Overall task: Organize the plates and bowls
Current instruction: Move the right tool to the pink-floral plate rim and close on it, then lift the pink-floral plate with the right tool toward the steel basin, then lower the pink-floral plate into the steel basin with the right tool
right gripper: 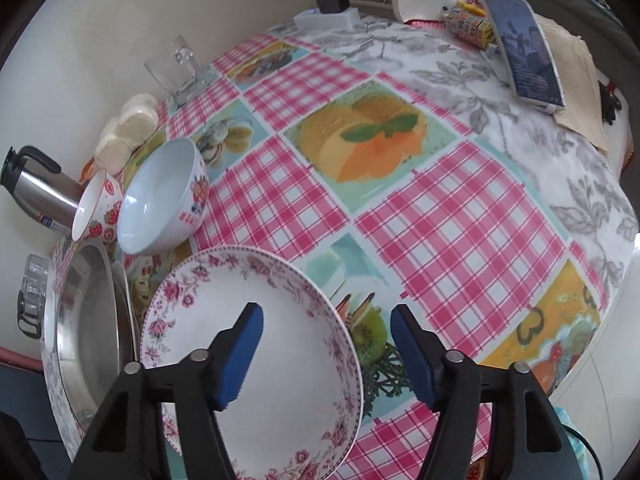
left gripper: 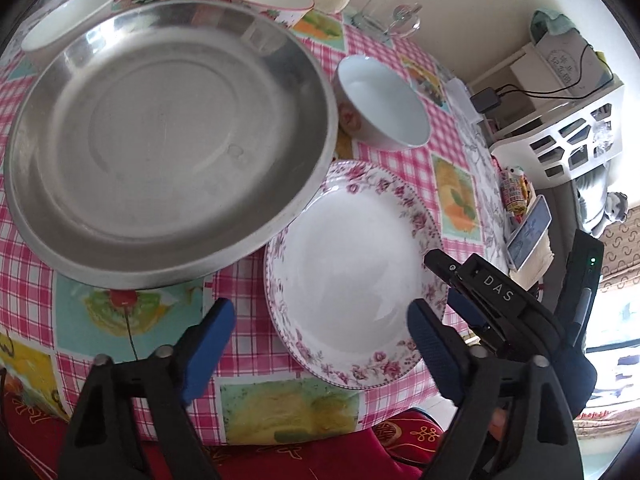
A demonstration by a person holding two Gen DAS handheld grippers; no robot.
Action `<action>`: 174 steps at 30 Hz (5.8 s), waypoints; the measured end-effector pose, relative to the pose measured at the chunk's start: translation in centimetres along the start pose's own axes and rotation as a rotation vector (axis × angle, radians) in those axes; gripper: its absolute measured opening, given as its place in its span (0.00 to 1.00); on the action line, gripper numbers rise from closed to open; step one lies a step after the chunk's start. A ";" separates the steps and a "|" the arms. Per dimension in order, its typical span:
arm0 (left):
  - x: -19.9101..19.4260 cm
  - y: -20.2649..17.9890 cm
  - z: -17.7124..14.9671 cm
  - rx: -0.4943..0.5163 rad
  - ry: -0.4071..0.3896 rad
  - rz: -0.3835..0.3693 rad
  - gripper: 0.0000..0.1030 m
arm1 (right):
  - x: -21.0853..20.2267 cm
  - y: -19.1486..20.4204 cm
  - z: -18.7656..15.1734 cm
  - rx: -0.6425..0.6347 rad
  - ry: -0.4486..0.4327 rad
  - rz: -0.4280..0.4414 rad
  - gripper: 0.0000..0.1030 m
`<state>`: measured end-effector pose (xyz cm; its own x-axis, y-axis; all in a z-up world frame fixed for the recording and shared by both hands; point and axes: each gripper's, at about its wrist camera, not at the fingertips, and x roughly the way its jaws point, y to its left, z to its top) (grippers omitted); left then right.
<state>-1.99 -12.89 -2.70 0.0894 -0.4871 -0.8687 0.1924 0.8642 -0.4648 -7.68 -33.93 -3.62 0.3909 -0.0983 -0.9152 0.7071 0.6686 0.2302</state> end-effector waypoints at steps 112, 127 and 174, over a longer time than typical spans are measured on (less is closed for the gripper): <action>-11.4 8.2 5.3 -0.106 -0.479 -0.147 0.14 | -8.6 11.0 0.4 -0.218 -0.211 0.486 0.19; -12.2 14.1 6.2 -0.219 -0.511 -0.094 0.14 | -6.2 18.5 -0.3 -0.326 -0.143 0.524 0.19; -4.5 16.2 8.5 -0.243 -0.290 0.065 0.14 | 3.4 18.2 -1.6 -0.361 0.019 0.352 0.19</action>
<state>9.08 2.25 -4.90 0.3731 -0.4151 -0.8297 -0.0574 0.8823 -0.4672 5.62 -20.91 -3.09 0.5557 0.1907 -0.8092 0.2836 0.8715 0.4001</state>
